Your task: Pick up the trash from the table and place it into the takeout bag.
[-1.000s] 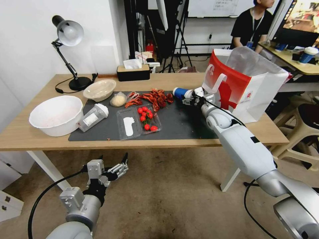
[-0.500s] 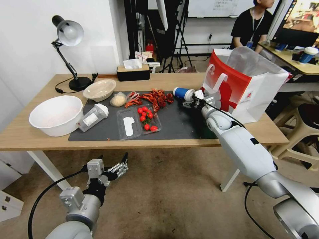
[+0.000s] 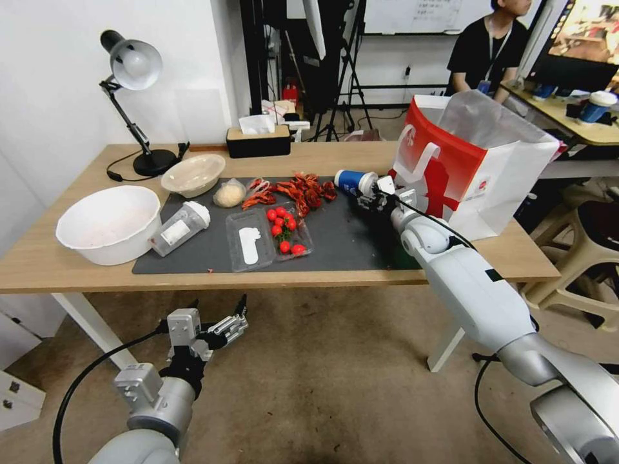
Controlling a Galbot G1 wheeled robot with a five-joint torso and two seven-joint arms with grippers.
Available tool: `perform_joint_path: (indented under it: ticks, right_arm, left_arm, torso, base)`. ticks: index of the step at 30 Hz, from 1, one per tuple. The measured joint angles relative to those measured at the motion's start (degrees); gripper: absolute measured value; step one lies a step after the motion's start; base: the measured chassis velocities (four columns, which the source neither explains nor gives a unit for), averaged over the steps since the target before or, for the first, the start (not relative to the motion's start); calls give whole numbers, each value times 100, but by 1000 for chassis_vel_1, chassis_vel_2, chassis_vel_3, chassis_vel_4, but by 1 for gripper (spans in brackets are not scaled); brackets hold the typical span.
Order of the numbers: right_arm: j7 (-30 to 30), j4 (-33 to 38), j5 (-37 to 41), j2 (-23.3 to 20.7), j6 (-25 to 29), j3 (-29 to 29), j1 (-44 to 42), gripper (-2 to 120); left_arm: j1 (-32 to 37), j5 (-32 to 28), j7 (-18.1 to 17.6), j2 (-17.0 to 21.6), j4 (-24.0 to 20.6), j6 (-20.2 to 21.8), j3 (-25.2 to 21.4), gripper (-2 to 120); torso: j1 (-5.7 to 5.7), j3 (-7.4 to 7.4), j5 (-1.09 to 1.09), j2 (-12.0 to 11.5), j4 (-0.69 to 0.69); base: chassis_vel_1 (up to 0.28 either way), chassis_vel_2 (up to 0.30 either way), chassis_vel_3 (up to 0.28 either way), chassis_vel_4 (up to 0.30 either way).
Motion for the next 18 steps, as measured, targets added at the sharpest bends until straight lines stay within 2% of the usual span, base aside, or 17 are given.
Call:
perform_joint_path:
  ticks: [10, 18]
  right_arm:
    - [-14, 124, 71, -39, 39, 20, -60, 62]
    - [83, 549, 75, -186, 119, 99, -89, 61]
  left_arm:
    - [5, -2, -6, 5, 14, -48, 15, 100]
    - [9, -2, -7, 7, 14, -69, 24, 100]
  torso:
    - [1, 0, 3, -1, 1]
    - [0, 0, 1, 0, 1]
  base:
    - [0, 0, 0, 0]
    - [0, 0, 0, 0]
